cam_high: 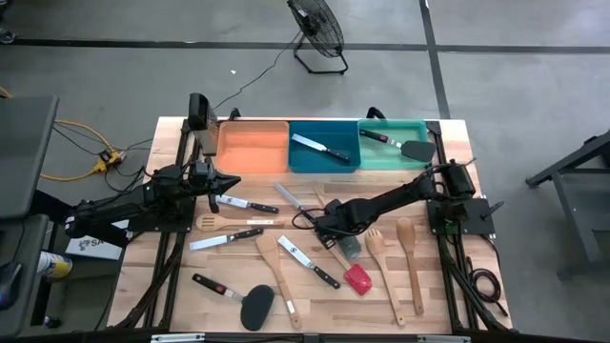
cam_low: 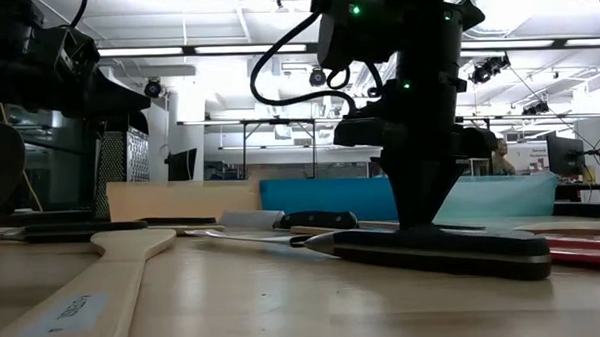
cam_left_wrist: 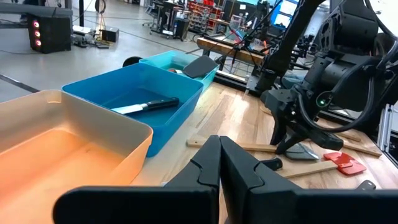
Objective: Pick & Place Kitchen Items
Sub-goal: Put the gray spatula into the green bin
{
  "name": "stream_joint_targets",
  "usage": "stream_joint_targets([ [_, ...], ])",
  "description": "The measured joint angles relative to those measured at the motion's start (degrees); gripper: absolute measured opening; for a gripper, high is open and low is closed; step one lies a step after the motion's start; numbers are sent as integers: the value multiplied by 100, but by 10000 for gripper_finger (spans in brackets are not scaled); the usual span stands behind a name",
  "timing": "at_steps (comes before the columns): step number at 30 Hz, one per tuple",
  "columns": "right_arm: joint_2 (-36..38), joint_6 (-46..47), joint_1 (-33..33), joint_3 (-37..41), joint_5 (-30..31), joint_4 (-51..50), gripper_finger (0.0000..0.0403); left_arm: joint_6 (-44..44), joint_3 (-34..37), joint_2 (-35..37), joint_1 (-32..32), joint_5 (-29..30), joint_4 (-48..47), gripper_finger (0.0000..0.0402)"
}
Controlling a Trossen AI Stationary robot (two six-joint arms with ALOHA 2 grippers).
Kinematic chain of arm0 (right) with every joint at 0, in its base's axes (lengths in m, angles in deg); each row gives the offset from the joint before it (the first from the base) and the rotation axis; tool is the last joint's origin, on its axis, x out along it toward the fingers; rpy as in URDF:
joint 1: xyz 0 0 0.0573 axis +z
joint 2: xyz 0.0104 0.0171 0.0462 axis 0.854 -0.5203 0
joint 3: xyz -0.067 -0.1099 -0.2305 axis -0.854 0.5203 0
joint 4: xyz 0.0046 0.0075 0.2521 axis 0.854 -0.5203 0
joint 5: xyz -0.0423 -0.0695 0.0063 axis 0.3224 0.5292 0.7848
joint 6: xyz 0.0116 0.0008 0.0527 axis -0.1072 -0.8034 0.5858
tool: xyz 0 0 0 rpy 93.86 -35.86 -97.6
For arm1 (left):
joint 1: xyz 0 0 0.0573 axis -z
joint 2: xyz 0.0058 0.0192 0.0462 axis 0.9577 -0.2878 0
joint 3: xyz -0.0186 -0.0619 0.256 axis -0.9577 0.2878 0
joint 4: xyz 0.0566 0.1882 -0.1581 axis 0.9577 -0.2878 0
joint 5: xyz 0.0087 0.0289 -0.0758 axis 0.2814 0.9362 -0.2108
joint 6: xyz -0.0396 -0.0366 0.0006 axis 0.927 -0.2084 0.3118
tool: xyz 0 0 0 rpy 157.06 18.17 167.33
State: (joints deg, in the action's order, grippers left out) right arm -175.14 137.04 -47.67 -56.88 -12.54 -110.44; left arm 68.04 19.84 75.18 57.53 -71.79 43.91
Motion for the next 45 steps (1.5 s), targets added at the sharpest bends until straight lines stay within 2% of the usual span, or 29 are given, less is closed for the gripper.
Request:
stream_joint_targets([
  [9, 340, -299, 11, 40, 95, -152, 54, 0, 1, -1, -1, -1, 0, 0],
  [21, 1326, -590, 25, 44, 222, -1170, 54, 0, 1, 1, -1, -1, 0, 0],
  [30, 2301, -670, -182, 35, 643, -2895, 54, 0, 1, -1, -1, -1, 0, 0],
  [38, 3047, -975, -832, 31, 895, -4454, 54, 0, 1, 1, -1, -1, 0, 0],
  [45, 3236, -2497, -1839, 22, 1588, -4686, 54, 0, 1, 1, -1, -1, 0, 0],
])
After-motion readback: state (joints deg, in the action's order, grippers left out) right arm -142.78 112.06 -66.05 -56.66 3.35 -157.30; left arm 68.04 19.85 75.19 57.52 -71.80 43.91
